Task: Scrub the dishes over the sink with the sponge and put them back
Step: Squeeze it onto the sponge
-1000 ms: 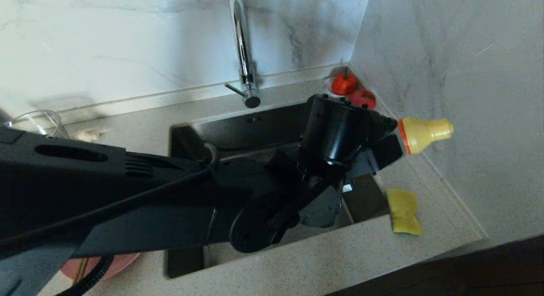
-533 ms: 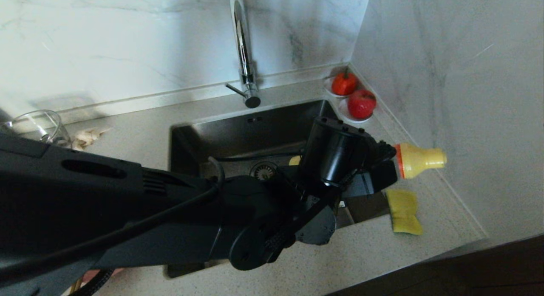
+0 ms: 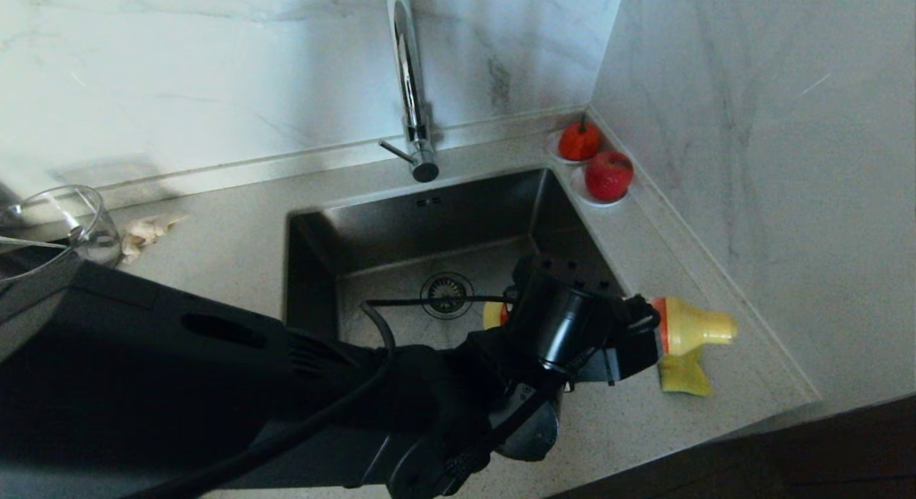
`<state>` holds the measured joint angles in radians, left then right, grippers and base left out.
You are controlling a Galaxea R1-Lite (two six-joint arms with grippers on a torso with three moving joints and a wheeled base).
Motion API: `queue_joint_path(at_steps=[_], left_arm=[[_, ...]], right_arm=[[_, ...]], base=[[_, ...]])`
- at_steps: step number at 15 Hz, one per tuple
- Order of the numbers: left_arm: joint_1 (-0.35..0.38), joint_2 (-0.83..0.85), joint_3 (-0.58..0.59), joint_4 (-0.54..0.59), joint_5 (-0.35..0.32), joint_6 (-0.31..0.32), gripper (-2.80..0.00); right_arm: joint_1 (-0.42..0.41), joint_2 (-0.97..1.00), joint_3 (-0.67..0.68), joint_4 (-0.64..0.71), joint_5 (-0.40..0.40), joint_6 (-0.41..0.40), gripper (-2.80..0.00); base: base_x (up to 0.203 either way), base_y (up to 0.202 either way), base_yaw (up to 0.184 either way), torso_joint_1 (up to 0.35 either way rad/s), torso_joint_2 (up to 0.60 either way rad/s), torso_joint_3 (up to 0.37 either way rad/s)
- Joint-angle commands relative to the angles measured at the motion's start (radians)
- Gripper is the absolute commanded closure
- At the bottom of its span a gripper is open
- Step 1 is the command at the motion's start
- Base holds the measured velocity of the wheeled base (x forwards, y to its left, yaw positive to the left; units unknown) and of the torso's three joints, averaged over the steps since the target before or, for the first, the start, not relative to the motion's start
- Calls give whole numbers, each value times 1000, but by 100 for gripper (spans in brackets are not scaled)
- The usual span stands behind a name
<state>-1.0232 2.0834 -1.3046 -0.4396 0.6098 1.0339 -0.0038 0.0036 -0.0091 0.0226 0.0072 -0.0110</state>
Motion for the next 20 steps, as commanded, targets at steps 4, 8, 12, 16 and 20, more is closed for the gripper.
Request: queue_joint_path(at_steps=[4, 8, 12, 16, 20], left_arm=[[0, 27, 58, -43, 4, 48, 0], [-1, 62, 58, -61, 10, 78, 0], [0, 91, 63, -116, 10, 115, 0], [0, 96, 64, -128, 44, 180, 0], [-2, 110, 58, -146, 62, 261, 0]], right_arm=[[-1, -1, 0, 0, 0, -1, 0], [-1, -1, 0, 0, 0, -1, 0], [0, -1, 0, 0, 0, 0, 0], [1, -1, 0, -1, 0, -1, 0], [-1, -1, 0, -1, 0, 0, 0]], base=[[0, 0, 0, 0, 0, 0], [0, 0, 0, 0, 0, 0], [0, 0, 0, 0, 0, 0], [0, 0, 0, 0, 0, 0], [0, 0, 0, 0, 0, 0]])
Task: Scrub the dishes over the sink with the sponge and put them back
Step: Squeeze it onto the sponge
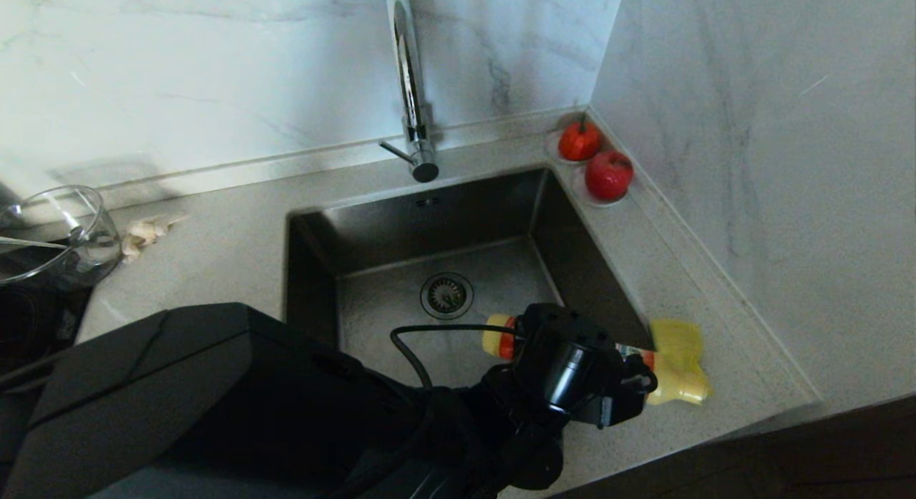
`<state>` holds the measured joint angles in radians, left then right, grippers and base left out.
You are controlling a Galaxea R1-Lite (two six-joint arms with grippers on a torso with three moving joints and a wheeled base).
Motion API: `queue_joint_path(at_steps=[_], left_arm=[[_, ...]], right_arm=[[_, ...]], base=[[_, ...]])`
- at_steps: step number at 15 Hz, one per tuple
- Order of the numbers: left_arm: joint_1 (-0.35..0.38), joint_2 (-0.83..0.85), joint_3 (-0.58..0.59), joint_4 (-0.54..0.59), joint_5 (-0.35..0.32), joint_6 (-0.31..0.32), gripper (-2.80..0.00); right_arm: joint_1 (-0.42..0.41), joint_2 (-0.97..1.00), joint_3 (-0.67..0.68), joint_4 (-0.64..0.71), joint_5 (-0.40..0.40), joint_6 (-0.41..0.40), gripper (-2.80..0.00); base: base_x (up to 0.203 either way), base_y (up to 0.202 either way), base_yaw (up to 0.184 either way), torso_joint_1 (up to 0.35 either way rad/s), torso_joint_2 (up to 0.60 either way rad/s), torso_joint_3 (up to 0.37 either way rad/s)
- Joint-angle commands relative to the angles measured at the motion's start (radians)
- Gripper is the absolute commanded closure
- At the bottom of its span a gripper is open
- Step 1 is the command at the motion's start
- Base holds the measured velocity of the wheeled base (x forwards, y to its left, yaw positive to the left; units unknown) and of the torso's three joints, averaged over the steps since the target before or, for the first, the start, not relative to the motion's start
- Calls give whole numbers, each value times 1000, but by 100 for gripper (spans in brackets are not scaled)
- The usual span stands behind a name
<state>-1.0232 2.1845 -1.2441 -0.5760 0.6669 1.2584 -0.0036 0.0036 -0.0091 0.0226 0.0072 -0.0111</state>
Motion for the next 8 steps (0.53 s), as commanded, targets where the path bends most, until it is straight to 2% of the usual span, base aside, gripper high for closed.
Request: queue_joint_path(at_steps=[1, 6, 8], left_arm=[[-3, 15, -11, -35, 7, 77, 0], [-11, 41, -34, -73, 16, 110, 0], [-17, 41, -34, -74, 75, 123, 0]], right_arm=[[-1, -1, 0, 0, 0, 0, 0], [1, -1, 0, 0, 0, -1, 0], [0, -1, 0, 0, 0, -1, 0]], base=[[0, 0, 0, 0, 0, 0], [0, 0, 0, 0, 0, 0], [0, 0, 0, 0, 0, 0]])
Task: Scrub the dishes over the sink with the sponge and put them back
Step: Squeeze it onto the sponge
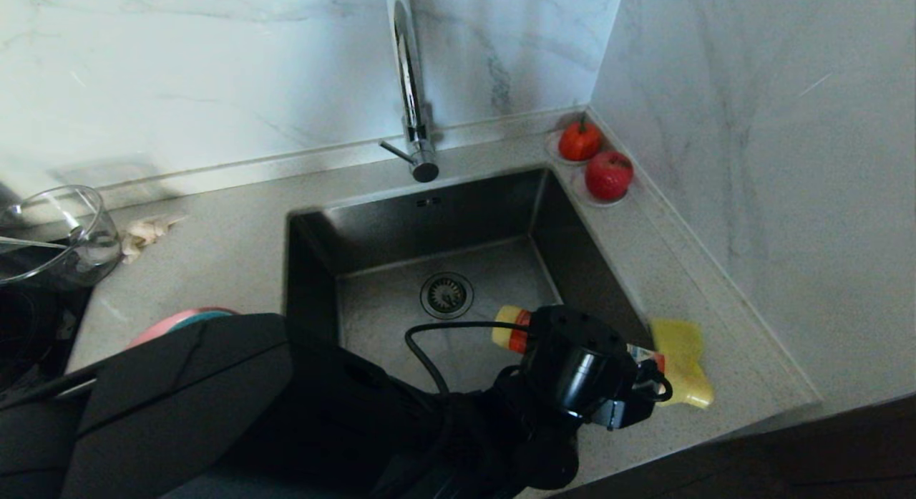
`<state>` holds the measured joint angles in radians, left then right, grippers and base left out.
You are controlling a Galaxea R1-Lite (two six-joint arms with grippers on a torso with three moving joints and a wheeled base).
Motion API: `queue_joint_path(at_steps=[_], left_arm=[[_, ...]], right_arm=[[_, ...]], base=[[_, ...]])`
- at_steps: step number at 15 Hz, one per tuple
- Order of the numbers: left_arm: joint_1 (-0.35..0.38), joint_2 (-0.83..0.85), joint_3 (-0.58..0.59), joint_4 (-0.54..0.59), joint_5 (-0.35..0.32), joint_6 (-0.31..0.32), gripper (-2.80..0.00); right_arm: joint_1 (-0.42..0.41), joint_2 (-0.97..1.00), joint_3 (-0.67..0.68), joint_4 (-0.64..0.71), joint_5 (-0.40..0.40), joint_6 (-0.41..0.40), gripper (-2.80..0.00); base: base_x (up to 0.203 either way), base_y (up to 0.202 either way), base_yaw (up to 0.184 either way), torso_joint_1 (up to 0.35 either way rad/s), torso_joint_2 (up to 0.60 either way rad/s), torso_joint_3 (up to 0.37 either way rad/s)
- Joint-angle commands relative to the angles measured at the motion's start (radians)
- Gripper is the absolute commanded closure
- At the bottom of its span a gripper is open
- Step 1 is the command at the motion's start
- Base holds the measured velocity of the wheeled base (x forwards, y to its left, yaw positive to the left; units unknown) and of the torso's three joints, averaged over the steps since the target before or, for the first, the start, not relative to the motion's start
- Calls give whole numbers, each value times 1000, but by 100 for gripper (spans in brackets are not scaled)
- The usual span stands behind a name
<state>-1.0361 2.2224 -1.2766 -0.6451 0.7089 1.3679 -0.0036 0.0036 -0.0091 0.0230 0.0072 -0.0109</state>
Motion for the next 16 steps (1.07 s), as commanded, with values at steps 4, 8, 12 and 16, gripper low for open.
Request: queue_joint_path(at_steps=[4, 8, 12, 16], left_arm=[[-12, 21, -33, -38, 75, 61, 0], [-30, 46, -84, -59, 92, 118, 0], [-41, 56, -72, -75, 92, 162, 0], [-42, 52, -55, -100, 92, 201, 0]], right_arm=[[0, -1, 0, 0, 0, -1, 0], [-1, -1, 0, 0, 0, 0, 0], [0, -1, 0, 0, 0, 0, 0], [0, -1, 0, 0, 0, 0, 0]], base=[[0, 0, 0, 0, 0, 0], [0, 0, 0, 0, 0, 0], [0, 0, 0, 0, 0, 0], [0, 0, 0, 0, 0, 0]])
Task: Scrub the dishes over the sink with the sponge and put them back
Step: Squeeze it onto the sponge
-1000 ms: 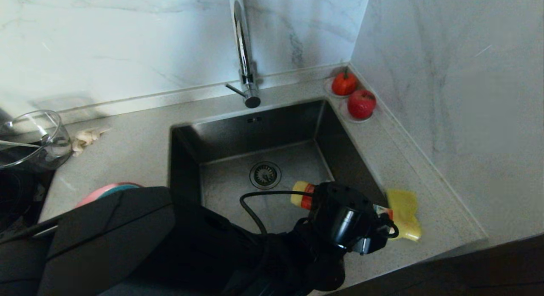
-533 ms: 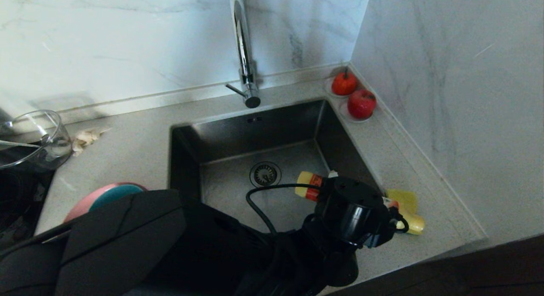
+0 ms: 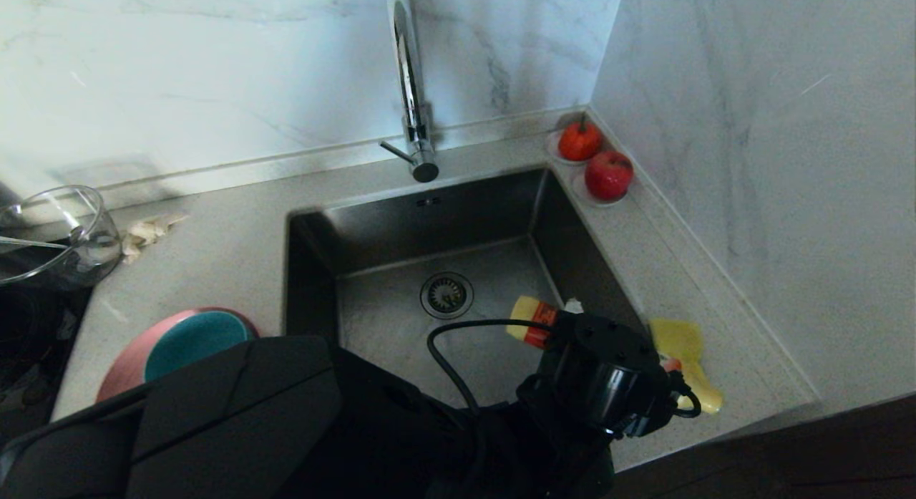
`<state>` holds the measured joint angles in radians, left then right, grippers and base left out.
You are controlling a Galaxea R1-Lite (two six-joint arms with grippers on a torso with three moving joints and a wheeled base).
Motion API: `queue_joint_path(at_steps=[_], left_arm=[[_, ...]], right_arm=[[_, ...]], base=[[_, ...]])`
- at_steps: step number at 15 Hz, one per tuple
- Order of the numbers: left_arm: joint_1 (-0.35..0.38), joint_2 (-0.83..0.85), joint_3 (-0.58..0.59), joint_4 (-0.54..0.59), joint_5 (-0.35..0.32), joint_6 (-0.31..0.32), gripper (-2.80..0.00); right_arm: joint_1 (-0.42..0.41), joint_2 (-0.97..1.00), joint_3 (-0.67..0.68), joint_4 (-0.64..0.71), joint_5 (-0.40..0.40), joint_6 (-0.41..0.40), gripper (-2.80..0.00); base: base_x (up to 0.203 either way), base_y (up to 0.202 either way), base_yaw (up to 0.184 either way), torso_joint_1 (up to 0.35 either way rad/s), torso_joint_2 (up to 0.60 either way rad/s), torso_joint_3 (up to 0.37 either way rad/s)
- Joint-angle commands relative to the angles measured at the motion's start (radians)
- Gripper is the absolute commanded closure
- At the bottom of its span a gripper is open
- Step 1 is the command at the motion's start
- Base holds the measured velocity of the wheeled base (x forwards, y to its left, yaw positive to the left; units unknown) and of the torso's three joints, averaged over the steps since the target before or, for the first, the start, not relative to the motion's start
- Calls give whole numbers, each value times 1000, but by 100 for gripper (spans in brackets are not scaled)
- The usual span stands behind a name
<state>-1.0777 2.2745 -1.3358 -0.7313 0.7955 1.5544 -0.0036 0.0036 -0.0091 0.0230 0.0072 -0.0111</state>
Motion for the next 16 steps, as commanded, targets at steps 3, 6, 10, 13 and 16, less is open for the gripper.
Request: queue_joint_path(at_steps=[3, 6, 10, 13, 16], left_arm=[[1, 3, 23, -71, 5, 79, 0], [-1, 17, 23, -76, 5, 82, 0], [-1, 29, 26, -76, 4, 101, 0], [-4, 38, 29, -90, 5, 105, 0], [-2, 41, 18, -115, 43, 118, 0]], right_arm=[[-1, -1, 0, 0, 0, -1, 0], [1, -1, 0, 0, 0, -1, 0], [0, -1, 0, 0, 0, -1, 0], [0, -1, 0, 0, 0, -1, 0], [-1, -1, 0, 0, 0, 0, 0]], base=[[0, 0, 0, 0, 0, 0], [0, 0, 0, 0, 0, 0], [0, 0, 0, 0, 0, 0], [0, 0, 0, 0, 0, 0], [0, 0, 0, 0, 0, 0]])
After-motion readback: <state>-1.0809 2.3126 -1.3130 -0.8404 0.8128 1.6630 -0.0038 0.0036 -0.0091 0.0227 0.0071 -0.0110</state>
